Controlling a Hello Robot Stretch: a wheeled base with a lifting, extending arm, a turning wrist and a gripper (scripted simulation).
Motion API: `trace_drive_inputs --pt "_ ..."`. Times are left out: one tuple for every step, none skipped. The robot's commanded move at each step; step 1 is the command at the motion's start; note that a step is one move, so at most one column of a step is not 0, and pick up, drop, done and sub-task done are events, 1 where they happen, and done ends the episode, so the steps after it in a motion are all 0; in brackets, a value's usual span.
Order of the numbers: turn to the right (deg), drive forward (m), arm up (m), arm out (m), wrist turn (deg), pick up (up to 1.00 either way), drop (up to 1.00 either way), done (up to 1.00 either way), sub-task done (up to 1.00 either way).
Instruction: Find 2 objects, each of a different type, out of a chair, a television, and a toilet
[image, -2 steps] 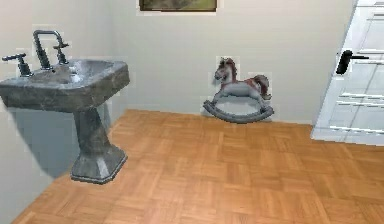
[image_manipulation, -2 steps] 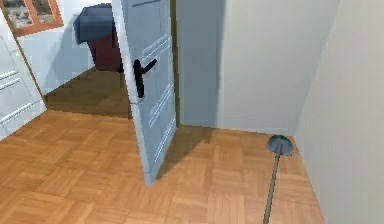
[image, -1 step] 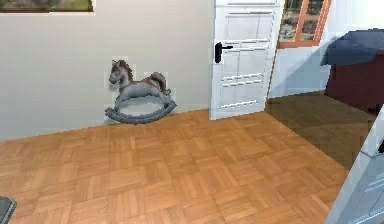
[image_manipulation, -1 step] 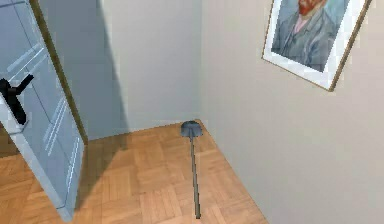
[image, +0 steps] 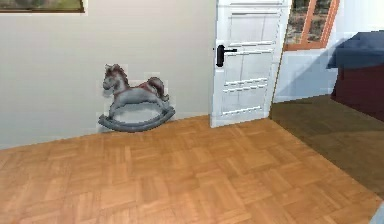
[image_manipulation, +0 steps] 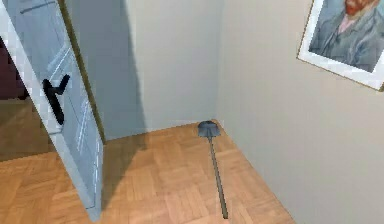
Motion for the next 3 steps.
trace_drive_inputs --pt "0.0 0.8 0.0 0.0 0.0 0.0 0.0 0.0 0.0" --pt "27.0 0.0 0.0 0.0 0.0 0.0 0.0 0.0 0.0" --pt "0.0 0.65 0.0 0.0 0.0 0.0 0.0 0.0 0.0"
